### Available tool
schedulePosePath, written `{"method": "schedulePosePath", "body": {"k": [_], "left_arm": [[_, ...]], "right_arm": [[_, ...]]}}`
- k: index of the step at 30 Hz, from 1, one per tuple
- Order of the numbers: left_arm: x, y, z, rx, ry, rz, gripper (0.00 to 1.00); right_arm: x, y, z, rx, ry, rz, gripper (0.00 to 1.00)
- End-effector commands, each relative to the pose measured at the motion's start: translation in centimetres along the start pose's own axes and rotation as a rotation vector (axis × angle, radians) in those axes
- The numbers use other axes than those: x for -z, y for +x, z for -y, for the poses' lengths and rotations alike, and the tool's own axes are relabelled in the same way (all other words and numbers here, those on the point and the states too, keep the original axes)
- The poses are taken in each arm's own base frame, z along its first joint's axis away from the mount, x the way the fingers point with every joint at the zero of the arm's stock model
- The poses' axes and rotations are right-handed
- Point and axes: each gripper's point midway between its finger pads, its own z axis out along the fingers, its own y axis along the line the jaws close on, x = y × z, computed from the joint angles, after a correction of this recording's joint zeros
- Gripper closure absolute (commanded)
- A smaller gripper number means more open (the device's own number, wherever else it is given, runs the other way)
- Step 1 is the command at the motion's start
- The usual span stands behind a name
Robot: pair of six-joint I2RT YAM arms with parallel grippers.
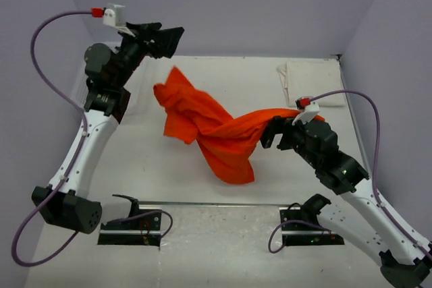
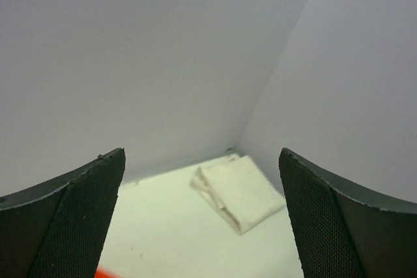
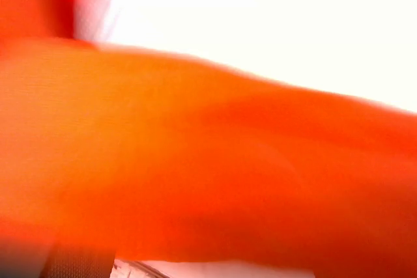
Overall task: Fold and stack the t-shirts
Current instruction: Move the tshirt to the center of the board
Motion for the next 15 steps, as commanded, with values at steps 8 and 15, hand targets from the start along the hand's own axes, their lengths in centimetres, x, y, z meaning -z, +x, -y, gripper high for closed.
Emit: {"method": "schedulePosePath", "body": {"k": [8,15], "left_arm": [[1.9,10.1,-13.3,-0.009,-0.571,-0.273,0.0],[6.1,12.3,-11.2,0.037,-0.565,-0.423,0.0]], "right_arm": [[-1.7,0.8,-0.8,0.014,-0.004,-0.084,0.01],[-5.0,3.1,1.3,0.01,0.175,-0.229,0.01]]}}
